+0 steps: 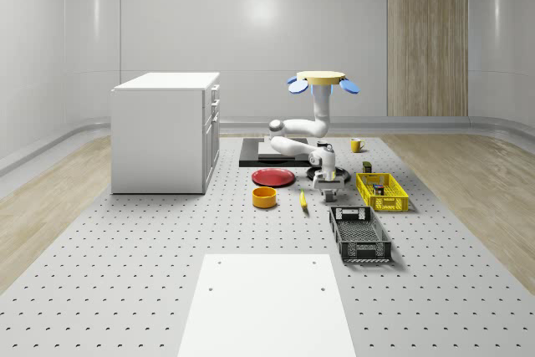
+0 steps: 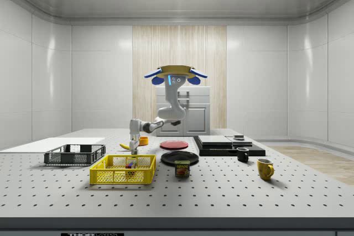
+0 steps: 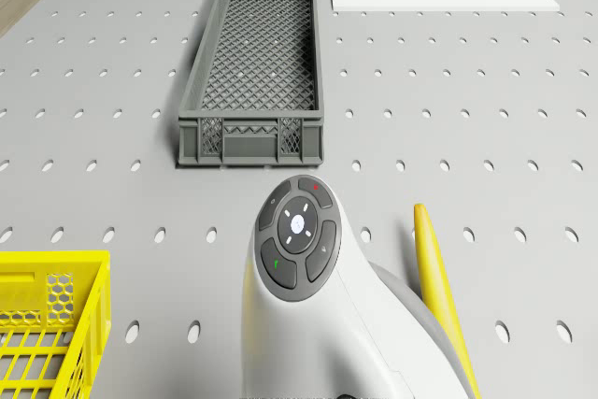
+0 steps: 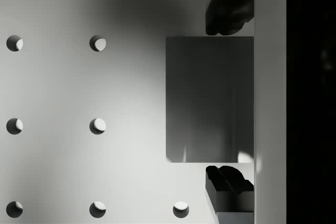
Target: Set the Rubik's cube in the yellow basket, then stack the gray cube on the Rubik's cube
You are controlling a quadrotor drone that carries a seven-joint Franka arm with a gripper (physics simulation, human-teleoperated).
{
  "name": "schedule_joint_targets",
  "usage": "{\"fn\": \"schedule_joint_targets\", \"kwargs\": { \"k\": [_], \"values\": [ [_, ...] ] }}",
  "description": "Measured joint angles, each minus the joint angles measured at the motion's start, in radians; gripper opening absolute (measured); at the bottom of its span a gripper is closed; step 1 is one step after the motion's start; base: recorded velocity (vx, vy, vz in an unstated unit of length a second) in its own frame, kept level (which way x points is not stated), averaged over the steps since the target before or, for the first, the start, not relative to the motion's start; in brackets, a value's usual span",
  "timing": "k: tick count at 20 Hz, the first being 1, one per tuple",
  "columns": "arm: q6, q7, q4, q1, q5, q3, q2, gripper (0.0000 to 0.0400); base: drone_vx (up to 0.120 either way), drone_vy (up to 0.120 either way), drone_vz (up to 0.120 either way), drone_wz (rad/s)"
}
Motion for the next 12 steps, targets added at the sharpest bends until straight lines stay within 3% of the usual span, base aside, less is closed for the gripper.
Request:
{"fn": "schedule_joint_targets", "kwargs": {
  "k": [5,12],
  "values": [
    [-0.003,-0.001,0.004,-0.002,-0.002,-0.001,0.005,0.0274,0.0,0.0,0.0,0.0],
    [-0.013,-0.003,-0.002,0.002,0.009,0.013,0.009,0.0254,0.0,0.0,0.0,0.0]
  ]
}}
